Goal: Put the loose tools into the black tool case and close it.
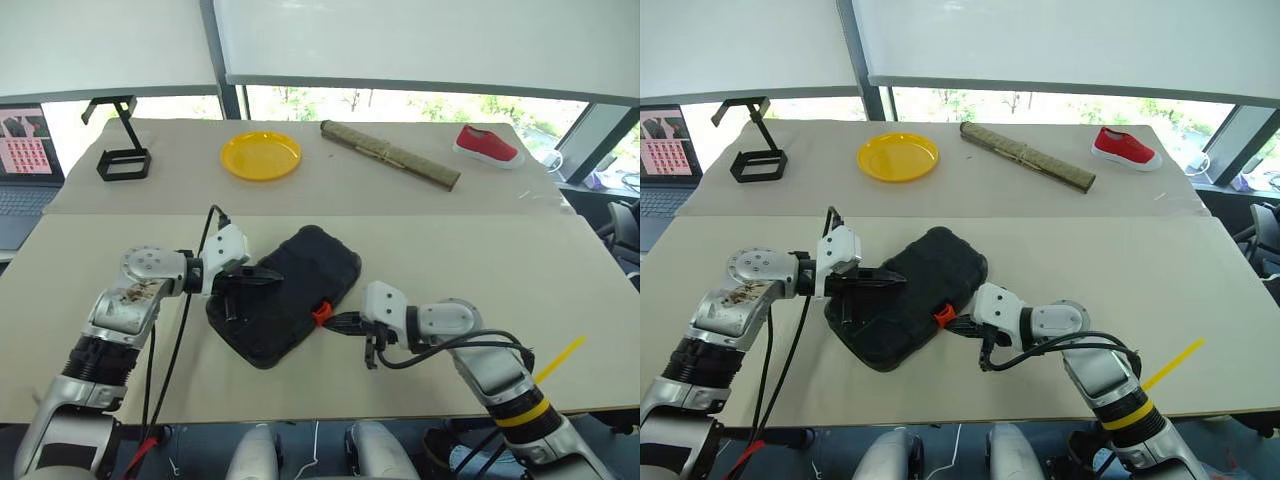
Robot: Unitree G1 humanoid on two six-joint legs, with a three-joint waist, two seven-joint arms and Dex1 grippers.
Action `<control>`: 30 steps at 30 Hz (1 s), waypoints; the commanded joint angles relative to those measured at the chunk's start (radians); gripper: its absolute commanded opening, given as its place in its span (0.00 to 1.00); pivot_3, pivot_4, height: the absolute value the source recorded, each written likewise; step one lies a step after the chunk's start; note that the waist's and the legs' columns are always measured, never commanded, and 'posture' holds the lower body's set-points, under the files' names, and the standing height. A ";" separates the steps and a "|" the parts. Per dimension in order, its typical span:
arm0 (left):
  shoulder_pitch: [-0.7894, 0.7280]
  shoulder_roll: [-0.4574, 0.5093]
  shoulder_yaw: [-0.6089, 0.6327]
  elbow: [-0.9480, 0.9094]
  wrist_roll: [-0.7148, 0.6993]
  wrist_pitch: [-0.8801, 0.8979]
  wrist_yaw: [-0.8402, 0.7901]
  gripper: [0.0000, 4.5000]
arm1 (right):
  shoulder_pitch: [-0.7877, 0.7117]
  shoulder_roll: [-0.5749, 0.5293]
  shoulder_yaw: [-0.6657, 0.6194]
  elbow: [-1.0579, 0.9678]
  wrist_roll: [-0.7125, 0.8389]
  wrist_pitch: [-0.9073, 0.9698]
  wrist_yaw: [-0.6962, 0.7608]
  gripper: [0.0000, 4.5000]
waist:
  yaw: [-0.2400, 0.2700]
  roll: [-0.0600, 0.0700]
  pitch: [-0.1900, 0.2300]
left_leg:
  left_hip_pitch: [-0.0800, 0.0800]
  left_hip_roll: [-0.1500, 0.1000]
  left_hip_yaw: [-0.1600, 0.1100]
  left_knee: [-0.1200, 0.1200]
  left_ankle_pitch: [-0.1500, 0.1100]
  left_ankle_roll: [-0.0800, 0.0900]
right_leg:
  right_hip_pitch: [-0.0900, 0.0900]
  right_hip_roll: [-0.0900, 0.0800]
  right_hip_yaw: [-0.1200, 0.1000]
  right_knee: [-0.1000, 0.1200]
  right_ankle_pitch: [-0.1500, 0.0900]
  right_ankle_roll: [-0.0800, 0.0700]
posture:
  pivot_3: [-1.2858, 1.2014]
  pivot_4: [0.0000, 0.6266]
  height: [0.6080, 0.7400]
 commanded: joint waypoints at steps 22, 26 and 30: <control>0.383 0.073 0.355 -0.142 -0.150 -0.044 0.055 0.47 | 0.173 -0.132 -0.292 -0.111 0.155 -0.092 0.046 0.41 | -0.009 0.001 0.000 | 0.003 0.000 0.004 -0.011 0.000 0.000 | -0.003 0.001 0.010 -0.005 0.000 -0.001 | 0.52 0.24 1.00; 0.560 0.096 0.504 -0.120 -0.125 -0.173 0.080 0.76 | 0.227 -0.187 -0.373 -0.018 0.214 -0.304 0.173 0.71 | -0.006 0.001 0.000 | 0.005 0.000 0.007 -0.014 0.000 0.000 | -0.003 0.000 0.012 -0.006 0.000 -0.001 | 0.52 0.24 1.00; 0.720 0.084 0.588 -0.103 -0.095 -0.273 0.100 1.00 | 0.228 -0.221 -0.437 0.101 0.267 -0.371 0.237 0.98 | -0.003 0.001 0.001 | 0.007 0.000 0.012 -0.014 0.000 0.000 | -0.002 0.000 0.013 -0.007 0.000 -0.001 | 0.52 0.24 1.00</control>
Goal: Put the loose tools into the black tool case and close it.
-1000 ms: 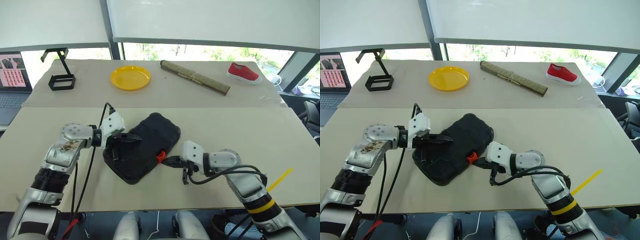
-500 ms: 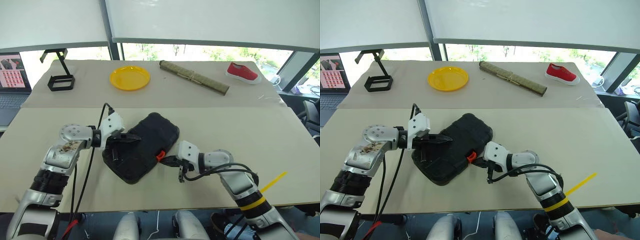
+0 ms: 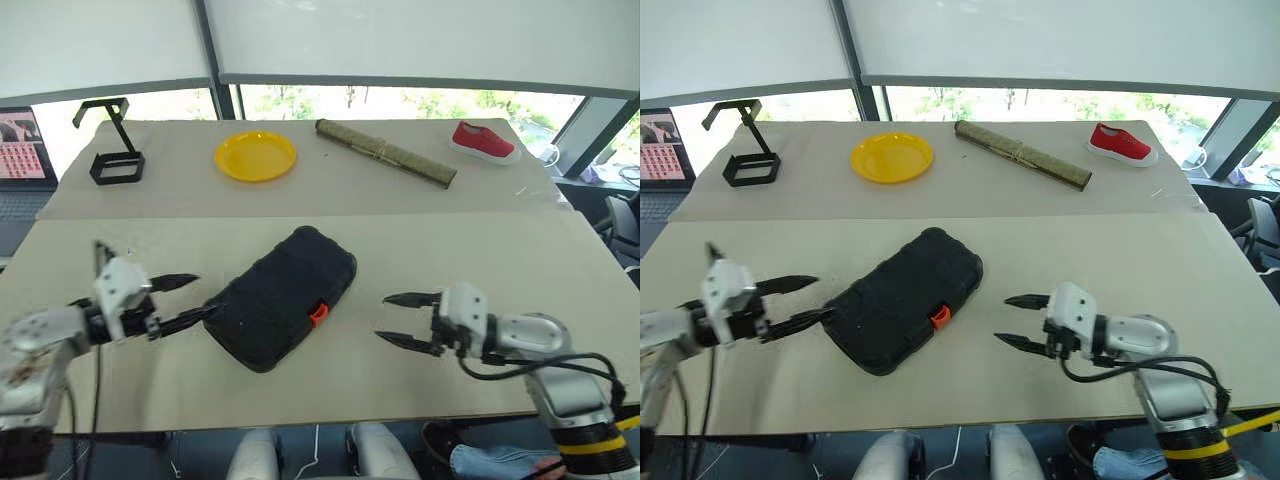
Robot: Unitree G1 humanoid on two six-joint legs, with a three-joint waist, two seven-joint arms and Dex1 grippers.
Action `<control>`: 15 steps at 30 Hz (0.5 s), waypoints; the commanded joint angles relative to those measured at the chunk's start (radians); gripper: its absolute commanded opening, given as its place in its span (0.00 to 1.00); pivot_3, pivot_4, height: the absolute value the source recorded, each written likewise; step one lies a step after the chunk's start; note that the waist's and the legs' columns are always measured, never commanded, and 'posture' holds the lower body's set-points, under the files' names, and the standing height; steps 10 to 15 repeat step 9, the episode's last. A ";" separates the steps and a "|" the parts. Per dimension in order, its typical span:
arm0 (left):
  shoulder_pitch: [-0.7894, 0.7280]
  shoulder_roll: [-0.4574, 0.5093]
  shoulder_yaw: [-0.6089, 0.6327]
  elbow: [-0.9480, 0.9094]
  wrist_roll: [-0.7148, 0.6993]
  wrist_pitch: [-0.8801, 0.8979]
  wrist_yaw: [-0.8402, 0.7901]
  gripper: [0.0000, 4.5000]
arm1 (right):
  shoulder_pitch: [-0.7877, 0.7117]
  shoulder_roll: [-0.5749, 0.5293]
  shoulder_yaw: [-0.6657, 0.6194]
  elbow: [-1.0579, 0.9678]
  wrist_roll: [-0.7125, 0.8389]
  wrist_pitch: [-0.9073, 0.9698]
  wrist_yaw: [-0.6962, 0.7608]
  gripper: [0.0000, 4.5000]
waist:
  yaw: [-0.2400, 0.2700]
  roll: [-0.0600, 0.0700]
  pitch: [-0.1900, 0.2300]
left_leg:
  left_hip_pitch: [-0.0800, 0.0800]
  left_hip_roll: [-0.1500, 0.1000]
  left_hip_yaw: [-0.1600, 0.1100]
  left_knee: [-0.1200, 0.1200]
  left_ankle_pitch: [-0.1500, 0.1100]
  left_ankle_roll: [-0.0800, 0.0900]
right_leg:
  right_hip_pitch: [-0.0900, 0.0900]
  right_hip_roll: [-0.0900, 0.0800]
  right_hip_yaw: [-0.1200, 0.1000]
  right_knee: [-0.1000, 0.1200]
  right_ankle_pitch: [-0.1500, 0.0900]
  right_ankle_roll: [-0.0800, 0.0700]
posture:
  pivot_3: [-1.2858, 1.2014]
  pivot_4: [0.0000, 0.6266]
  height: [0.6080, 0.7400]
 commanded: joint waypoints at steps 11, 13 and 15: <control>0.136 -0.074 0.076 0.101 0.108 -0.248 0.141 1.00 | -0.042 -0.033 -0.102 0.220 0.034 -0.153 0.021 0.98 | 0.032 -0.006 0.003 | -0.002 0.000 0.003 0.000 0.000 0.000 | -0.002 -0.002 -0.001 -0.001 0.000 0.000 | 0.52 0.24 1.00; 0.136 -0.074 0.076 0.101 0.108 -0.248 0.141 1.00 | -0.042 -0.033 -0.102 0.220 0.034 -0.153 0.021 0.98 | 0.032 -0.006 0.003 | -0.002 0.000 0.003 0.000 0.000 0.000 | -0.002 -0.002 -0.001 -0.001 0.000 0.000 | 0.52 0.24 1.00; 0.136 -0.074 0.076 0.101 0.108 -0.248 0.141 1.00 | -0.042 -0.033 -0.102 0.220 0.034 -0.153 0.021 0.98 | 0.032 -0.006 0.003 | -0.002 0.000 0.003 0.000 0.000 0.000 | -0.002 -0.002 -0.001 -0.001 0.000 0.000 | 0.52 0.24 1.00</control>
